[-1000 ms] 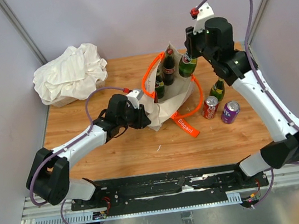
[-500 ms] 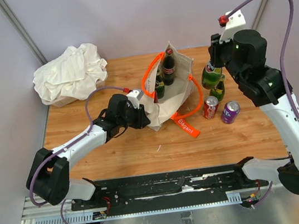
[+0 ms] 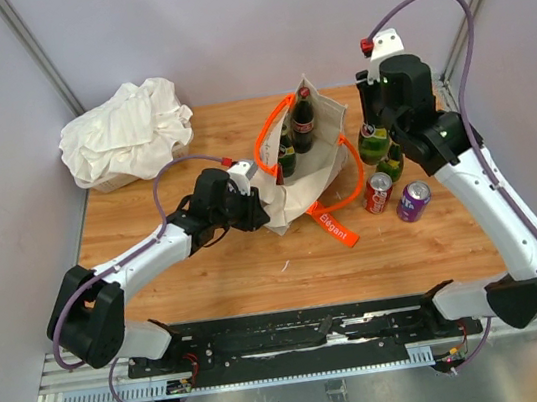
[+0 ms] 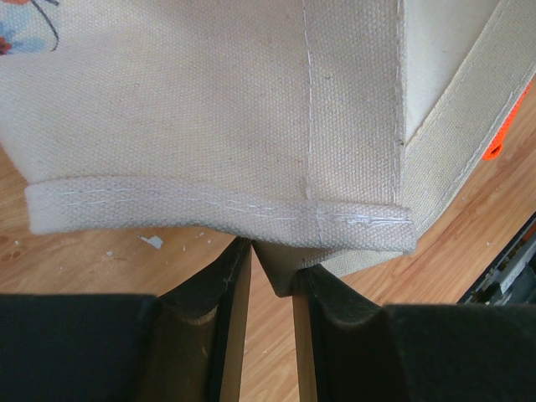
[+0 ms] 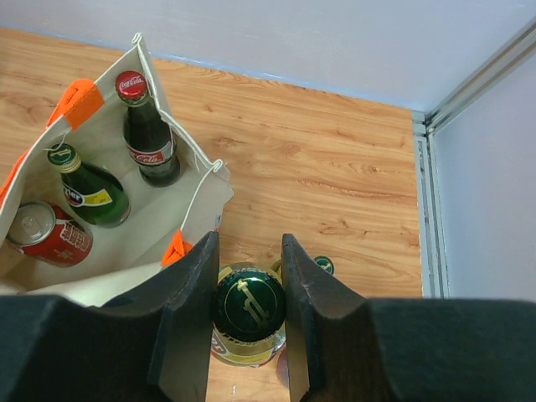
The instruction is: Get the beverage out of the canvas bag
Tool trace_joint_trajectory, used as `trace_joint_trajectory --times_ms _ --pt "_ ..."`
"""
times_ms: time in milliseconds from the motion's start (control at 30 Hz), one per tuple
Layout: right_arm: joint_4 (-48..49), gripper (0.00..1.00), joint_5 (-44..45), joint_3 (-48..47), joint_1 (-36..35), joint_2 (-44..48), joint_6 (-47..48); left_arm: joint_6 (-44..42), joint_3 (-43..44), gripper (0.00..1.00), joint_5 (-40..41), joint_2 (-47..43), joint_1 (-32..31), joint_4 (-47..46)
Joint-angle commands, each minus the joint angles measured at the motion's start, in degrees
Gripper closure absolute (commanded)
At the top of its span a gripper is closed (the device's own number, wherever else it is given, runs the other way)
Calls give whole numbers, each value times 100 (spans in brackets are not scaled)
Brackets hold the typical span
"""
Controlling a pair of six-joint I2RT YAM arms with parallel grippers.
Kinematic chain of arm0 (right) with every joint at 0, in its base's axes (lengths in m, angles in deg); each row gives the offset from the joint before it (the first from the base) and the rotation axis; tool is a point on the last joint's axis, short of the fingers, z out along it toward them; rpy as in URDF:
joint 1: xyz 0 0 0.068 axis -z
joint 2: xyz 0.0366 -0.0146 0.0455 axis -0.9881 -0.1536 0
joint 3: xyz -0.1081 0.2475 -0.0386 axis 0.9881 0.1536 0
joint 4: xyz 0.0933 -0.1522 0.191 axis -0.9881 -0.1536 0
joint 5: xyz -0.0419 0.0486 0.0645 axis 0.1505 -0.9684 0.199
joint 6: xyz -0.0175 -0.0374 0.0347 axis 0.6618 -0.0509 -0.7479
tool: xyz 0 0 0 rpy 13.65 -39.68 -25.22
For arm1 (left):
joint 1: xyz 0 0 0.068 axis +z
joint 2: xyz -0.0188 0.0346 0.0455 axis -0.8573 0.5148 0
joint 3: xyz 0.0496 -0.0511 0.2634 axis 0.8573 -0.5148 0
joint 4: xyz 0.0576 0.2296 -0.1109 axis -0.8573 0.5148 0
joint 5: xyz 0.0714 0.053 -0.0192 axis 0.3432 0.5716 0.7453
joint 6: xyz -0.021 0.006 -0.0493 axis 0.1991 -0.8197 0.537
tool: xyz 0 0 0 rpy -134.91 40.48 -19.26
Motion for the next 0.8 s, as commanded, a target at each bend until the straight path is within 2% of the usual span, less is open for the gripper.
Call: trace_joint_trajectory --times_ms 0,500,767 --pt "1049 99 152 -289 162 -157 160 -56 11 72 184 -2 -41 196" --pt "1785 99 -492 -677 1078 -1280 -109 -4 67 72 180 54 -39 204" --pt "2199 99 -761 -523 1354 -1796 -195 65 52 72 213 44 -39 174"
